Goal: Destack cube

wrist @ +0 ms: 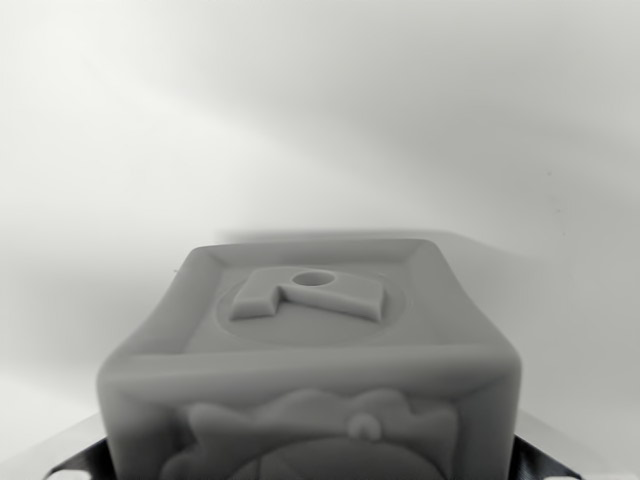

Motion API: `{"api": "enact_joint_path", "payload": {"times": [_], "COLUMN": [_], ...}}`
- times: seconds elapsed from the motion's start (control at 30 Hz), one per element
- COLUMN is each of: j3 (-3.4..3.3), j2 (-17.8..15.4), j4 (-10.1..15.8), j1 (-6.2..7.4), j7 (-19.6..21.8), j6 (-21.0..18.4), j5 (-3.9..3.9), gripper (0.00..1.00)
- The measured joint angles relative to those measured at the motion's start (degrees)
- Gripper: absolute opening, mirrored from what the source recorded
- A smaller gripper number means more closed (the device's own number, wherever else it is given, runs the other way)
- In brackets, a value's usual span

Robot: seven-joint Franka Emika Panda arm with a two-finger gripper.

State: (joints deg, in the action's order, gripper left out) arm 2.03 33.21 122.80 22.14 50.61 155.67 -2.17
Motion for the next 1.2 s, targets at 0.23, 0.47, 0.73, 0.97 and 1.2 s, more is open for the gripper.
{"api": "enact_joint_path", "payload": {"times": [0.23,0.47,0.73,0.97,1.2], "j3": [-0.17,-0.23,-0.26,-0.27,-0.27], "j2": [1.1,1.6,1.6,1.7,1.8], "j4": [-0.4,-0.5,-0.6,-0.6,-0.6], "j1": [0.18,0.22,0.26,0.26,0.27], "j7": [0.0,0.0,0.0,0.0,0.0], "j6": [0.7,1.1,1.1,1.2,1.2], "j5": [0.00,0.00,0.00,0.00,0.00], "gripper": [0.00,0.00,1.00,1.00,1.00]}}
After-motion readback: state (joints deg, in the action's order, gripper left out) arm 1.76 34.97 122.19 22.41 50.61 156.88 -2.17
